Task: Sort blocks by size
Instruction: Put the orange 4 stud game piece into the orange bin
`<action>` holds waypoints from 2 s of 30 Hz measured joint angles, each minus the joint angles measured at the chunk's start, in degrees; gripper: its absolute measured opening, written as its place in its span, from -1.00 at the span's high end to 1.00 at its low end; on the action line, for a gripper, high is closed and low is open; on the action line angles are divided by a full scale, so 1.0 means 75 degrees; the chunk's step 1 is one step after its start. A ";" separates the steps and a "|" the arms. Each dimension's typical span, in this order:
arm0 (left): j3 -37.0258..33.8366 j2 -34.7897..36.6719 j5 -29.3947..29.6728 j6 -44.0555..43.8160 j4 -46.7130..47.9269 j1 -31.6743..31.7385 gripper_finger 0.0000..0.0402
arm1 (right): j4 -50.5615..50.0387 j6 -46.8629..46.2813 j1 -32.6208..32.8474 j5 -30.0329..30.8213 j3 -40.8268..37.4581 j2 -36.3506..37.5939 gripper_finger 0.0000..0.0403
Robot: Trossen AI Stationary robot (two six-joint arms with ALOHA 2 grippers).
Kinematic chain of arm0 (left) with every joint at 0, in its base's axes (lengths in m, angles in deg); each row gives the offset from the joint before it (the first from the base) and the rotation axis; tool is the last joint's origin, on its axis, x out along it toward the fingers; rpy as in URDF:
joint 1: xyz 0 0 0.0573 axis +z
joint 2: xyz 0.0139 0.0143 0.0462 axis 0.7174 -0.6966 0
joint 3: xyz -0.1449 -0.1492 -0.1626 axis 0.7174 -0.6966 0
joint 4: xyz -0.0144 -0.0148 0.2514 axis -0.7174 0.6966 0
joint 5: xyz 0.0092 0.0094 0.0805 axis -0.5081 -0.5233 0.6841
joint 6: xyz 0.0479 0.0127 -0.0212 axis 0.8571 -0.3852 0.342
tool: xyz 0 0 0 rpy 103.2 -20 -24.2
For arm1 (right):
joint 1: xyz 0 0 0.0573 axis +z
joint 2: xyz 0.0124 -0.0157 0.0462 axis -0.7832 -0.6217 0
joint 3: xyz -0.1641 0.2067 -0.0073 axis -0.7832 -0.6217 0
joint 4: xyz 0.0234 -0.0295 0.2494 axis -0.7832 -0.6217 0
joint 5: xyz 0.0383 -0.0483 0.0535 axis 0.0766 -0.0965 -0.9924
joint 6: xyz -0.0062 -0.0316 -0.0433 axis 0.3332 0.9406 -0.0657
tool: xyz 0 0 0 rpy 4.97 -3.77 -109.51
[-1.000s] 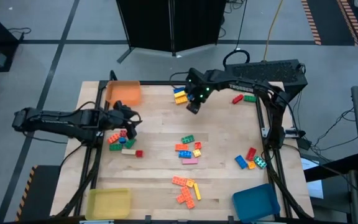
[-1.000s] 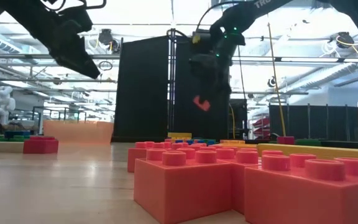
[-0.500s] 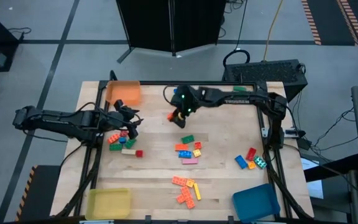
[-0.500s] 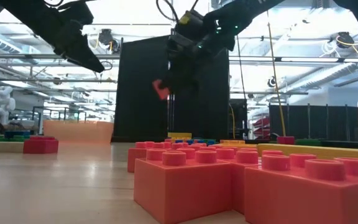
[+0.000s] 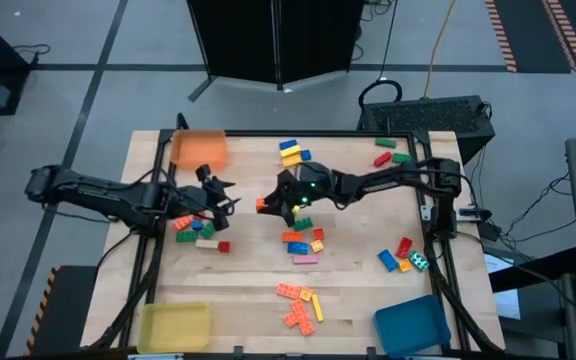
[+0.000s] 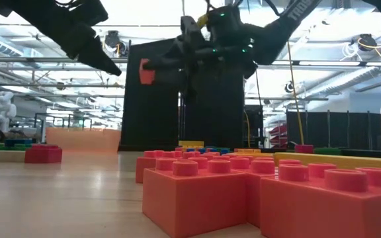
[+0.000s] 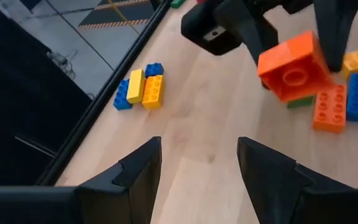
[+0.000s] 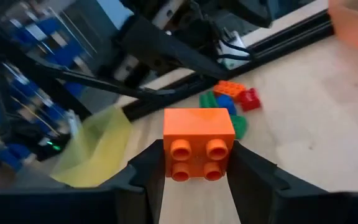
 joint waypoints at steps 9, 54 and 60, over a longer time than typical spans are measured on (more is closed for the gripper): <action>0.0000 -0.0657 0.0213 0.1037 -0.1299 -0.0110 -0.06 | 0.1064 -0.0555 0.0186 -0.0192 -0.0147 0.0000 0.32; 0.0003 -0.1182 -0.0507 0.3210 -0.2883 -0.0590 -0.64 | 0.1399 -0.1107 -0.0208 -0.0578 -0.0147 0.0000 0.32; 0.0003 -0.1430 -0.0519 0.3805 -0.3420 -0.0590 -0.46 | 0.1566 -0.1346 -0.0198 -0.1011 -0.0147 0.0000 0.32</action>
